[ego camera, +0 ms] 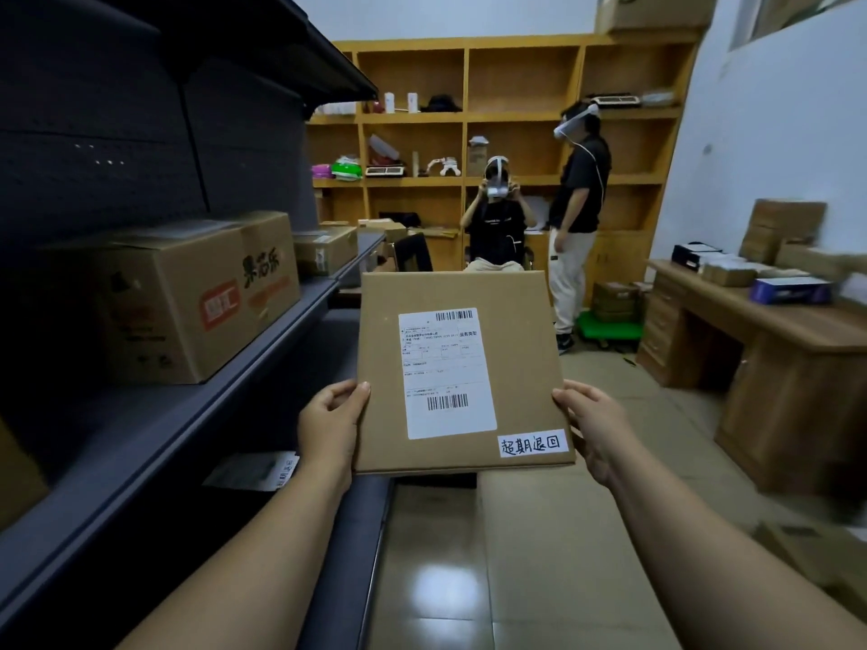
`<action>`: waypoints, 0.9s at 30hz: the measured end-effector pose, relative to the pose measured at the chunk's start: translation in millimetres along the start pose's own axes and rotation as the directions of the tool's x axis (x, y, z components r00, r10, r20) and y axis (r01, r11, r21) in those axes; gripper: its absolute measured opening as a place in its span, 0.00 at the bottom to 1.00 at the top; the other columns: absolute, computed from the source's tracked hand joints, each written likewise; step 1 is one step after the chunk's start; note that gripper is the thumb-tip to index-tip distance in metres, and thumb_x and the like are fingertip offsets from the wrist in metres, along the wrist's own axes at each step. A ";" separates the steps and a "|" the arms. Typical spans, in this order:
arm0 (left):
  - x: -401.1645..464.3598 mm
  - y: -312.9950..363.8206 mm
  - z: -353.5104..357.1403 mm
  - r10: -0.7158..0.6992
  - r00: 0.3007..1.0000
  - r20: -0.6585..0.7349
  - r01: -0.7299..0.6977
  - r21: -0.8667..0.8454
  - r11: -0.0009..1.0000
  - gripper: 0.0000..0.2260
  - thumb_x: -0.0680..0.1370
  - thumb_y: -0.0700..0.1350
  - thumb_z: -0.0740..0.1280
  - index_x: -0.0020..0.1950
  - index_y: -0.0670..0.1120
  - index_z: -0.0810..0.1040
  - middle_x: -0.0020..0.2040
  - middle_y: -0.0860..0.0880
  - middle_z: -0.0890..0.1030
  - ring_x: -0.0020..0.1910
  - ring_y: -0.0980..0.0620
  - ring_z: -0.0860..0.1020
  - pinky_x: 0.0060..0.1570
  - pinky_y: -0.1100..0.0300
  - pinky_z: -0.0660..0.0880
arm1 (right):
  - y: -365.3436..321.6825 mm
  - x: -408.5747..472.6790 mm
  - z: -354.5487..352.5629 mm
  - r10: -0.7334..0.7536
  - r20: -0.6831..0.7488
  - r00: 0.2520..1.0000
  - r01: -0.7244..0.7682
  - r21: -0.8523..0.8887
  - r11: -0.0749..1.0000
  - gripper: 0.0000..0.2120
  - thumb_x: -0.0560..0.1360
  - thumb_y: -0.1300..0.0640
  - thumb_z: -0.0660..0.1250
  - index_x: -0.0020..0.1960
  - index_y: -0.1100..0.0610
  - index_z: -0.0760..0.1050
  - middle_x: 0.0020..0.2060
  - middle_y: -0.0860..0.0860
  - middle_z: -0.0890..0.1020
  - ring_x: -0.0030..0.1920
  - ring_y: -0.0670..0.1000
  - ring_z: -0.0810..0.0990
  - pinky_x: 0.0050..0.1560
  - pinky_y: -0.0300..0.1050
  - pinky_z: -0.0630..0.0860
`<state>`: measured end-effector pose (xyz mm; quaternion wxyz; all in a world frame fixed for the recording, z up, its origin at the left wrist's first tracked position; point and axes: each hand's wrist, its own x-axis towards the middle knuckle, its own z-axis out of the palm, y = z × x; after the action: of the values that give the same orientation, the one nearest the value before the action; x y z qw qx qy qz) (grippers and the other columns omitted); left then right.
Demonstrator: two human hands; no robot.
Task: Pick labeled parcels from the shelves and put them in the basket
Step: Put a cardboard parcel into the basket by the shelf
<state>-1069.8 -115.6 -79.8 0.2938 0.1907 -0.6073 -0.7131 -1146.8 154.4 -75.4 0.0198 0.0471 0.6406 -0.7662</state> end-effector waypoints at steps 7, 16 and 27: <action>83.9 -38.9 36.9 -0.007 1.000 0.003 0.007 0.012 1.000 0.08 0.74 0.45 0.70 0.52 0.46 0.80 0.45 0.48 0.82 0.44 0.51 0.80 0.47 0.53 0.76 | 15.5 96.9 20.1 0.018 0.020 1.000 -0.018 -0.024 1.000 0.09 0.74 0.58 0.68 0.54 0.55 0.75 0.44 0.54 0.83 0.39 0.50 0.82 0.32 0.42 0.74; 212.4 -77.5 122.1 -0.001 1.000 -0.001 0.001 -0.044 0.999 0.06 0.75 0.40 0.70 0.51 0.44 0.79 0.40 0.51 0.81 0.36 0.59 0.79 0.35 0.67 0.76 | 17.7 254.9 45.2 -0.011 0.021 1.000 0.011 -0.021 1.000 0.15 0.73 0.57 0.70 0.58 0.57 0.73 0.48 0.55 0.81 0.41 0.51 0.82 0.31 0.43 0.77; 342.0 -120.2 184.8 -0.015 0.999 -0.042 0.015 -0.012 1.000 0.06 0.75 0.40 0.69 0.52 0.45 0.79 0.40 0.52 0.80 0.36 0.58 0.77 0.29 0.74 0.73 | 29.0 396.0 87.0 0.015 0.022 1.000 -0.015 -0.028 1.000 0.11 0.75 0.59 0.68 0.56 0.56 0.72 0.48 0.54 0.80 0.44 0.52 0.81 0.37 0.45 0.78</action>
<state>-1466.6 -188.0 -133.3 0.3021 0.2084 -0.5953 -0.7148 -1542.1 75.6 -127.2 0.0332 0.0433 0.6504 -0.7576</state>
